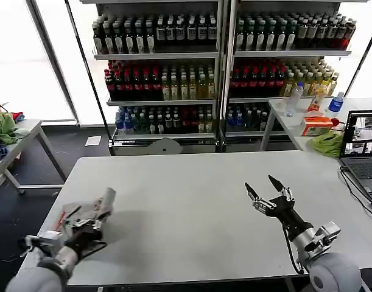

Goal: Fold and organize the clothes.

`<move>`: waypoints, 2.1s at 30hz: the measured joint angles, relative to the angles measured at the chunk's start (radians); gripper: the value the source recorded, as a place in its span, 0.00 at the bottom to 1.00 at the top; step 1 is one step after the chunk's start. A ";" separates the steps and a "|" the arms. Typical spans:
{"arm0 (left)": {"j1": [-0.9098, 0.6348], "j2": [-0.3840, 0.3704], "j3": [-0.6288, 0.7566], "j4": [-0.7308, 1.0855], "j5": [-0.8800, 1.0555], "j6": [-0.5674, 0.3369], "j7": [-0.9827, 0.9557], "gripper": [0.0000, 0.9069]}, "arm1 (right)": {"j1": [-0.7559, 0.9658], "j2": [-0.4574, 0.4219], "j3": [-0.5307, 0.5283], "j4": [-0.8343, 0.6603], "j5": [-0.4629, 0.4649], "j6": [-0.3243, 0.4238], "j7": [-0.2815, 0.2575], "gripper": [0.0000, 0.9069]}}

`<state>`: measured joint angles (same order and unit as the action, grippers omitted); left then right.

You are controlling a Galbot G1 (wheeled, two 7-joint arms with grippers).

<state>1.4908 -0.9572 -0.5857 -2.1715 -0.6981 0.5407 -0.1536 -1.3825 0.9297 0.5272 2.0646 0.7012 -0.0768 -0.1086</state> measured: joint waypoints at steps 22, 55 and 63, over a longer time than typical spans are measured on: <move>-0.310 -0.154 0.372 0.085 -0.313 -0.004 -0.134 1.00 | 0.143 0.003 -0.244 -0.018 0.106 -0.249 0.146 1.00; -0.201 -0.168 -0.069 0.107 -0.221 -0.132 0.060 1.00 | 0.491 0.256 -0.770 -0.296 0.240 -0.378 0.298 0.00; -0.196 -0.176 -0.099 0.124 -0.212 -0.139 0.067 1.00 | 0.490 0.266 -0.785 -0.310 0.239 -0.357 0.304 0.00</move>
<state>1.2946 -1.1330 -0.6844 -2.0473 -0.9099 0.4018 -0.0868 -0.8921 1.1956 -0.2581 1.7546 0.9398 -0.4336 0.1949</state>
